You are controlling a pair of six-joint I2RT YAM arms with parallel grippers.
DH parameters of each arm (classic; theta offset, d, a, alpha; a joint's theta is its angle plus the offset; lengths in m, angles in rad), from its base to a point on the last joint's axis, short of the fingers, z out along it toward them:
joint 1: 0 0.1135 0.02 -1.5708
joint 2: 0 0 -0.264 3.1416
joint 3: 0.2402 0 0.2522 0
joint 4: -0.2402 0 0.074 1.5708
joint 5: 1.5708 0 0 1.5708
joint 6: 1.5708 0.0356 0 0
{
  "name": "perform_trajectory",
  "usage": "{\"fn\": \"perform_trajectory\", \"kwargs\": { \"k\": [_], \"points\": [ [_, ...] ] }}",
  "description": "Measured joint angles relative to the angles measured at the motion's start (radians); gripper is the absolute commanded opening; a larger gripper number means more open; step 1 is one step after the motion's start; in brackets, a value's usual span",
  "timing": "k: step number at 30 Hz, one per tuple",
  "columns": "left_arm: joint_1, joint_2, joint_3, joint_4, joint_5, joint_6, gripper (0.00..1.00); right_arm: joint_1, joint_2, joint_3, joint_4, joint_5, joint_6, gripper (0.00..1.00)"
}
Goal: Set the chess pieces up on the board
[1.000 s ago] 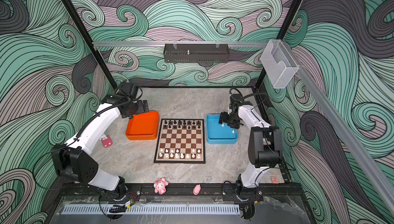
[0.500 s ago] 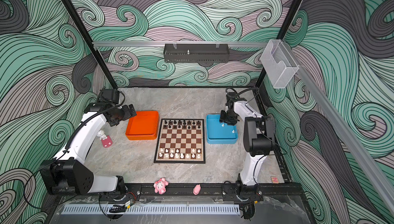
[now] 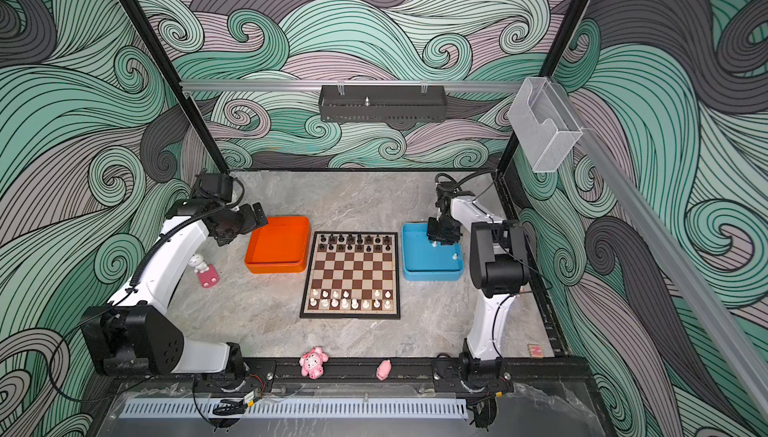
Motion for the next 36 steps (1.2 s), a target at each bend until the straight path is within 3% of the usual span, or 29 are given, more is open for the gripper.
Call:
{"fn": "perform_trajectory", "kwargs": {
  "k": [25,36],
  "points": [
    [0.004,0.087,0.016,-0.012,0.064,-0.001,0.99,0.005,0.014,0.000,0.008,0.000,-0.004,0.06],
    [0.004,0.101,0.034,-0.016,0.086,0.000,0.99,0.037,-0.051,0.000,-0.024,0.019,-0.012,0.04]
  ]
}}
